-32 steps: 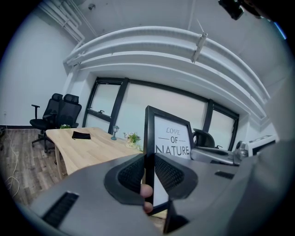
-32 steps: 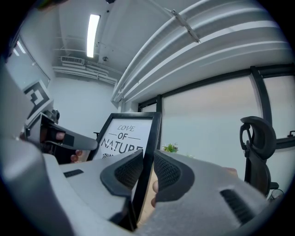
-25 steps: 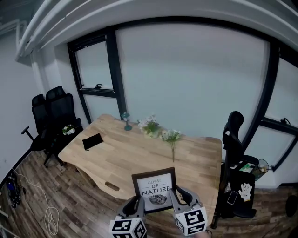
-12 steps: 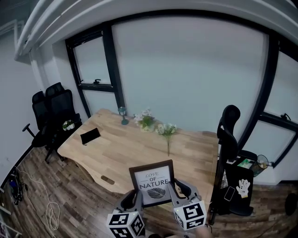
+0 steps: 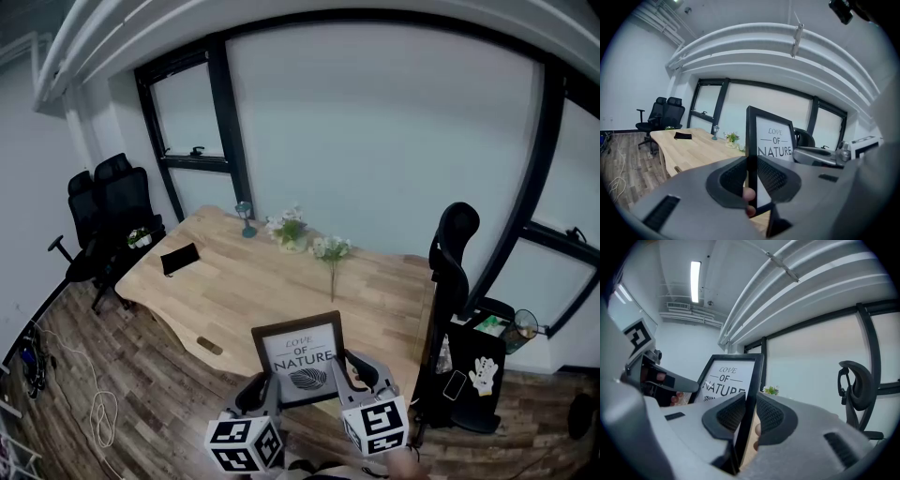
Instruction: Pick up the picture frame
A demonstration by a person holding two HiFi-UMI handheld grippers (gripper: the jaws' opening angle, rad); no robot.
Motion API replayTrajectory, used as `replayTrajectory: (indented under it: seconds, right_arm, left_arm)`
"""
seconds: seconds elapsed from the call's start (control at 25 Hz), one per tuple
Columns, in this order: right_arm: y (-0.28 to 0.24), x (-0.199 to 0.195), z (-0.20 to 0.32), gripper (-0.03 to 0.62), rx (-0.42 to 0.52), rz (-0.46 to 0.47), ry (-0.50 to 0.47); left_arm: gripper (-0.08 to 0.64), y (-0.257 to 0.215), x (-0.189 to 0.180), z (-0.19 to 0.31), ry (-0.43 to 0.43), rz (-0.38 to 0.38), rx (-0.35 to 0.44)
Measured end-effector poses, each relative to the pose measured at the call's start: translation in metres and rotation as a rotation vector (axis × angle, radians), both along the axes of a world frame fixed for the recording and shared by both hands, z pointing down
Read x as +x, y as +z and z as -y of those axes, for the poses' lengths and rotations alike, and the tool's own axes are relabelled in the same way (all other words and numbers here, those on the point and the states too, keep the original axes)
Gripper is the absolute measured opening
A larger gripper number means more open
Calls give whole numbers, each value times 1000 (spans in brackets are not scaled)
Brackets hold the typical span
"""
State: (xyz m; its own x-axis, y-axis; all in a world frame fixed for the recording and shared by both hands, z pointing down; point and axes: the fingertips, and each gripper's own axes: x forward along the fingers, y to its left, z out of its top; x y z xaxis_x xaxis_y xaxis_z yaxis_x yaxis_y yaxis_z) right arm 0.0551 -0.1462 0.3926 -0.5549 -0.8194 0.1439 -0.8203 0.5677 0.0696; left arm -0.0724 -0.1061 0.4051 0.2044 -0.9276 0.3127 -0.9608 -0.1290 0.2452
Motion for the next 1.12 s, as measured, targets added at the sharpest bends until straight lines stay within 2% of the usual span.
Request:
replayTrajectory:
  seconds: [0.68, 1.12]
  right_arm:
    - [2, 23, -10, 74, -7, 13, 41]
    - [13, 9, -5, 74, -19, 2, 40]
  left_arm:
    - [66, -1, 22, -8, 46, 7, -12]
    - [66, 9, 9, -5, 47, -3, -26]
